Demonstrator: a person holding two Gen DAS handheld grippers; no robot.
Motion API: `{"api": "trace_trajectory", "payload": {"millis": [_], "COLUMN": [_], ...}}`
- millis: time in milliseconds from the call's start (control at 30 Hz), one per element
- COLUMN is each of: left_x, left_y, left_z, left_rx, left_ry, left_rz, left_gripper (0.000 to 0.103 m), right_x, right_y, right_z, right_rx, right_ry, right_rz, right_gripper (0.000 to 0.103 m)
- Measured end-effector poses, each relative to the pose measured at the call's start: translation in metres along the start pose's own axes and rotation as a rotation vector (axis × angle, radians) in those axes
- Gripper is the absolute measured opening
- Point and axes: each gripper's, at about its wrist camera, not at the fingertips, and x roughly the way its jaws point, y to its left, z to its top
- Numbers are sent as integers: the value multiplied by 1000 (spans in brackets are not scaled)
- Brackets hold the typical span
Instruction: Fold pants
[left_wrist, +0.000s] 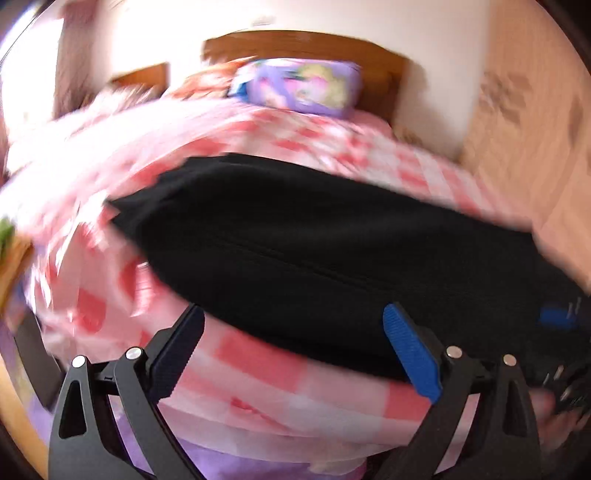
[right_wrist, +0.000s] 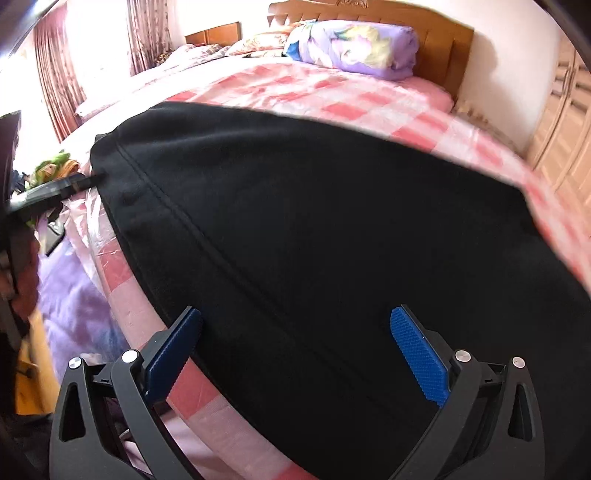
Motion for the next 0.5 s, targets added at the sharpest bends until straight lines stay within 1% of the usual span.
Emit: {"api": "trace_trajectory", "payload": {"millis": [33,67,133,167,200,267,333,400,500], "left_x": [-1,-1,4,9,14,26,40,51,50], "left_y": [28,49,89,102,112,126,128,128,128], "left_z": [9,15,26,31,34,39,44,42,39], "left_rx": [-129,-221,-371,-420,-456,-506,-516,-528,-542], "left_ry": [3,3,-10,-9,-4,17,35,50,28], "left_rz": [-47,-76,-129,-133,-140,-187,-206,-205,-204], "left_gripper": [98,97,96,89,80,77,77,77,78], "right_x": [-8,-20,-35,-37,-36,-29,-22,-14,-6], "right_y": [0,0,-4,-6,-9,-14,-17,-20,-19], "right_z": [5,11,21,25,28,30,26,21,17], "right_rx": [-8,-5,25,36,45,62,80,106,111], "right_ry": [-32,-78,-142,-155,-160,-139,-121,-95,-73], "right_rz": [-4,8,41,49,52,41,49,72,77], "right_gripper": [99,99,99,99,99,99,99,99,99]}}
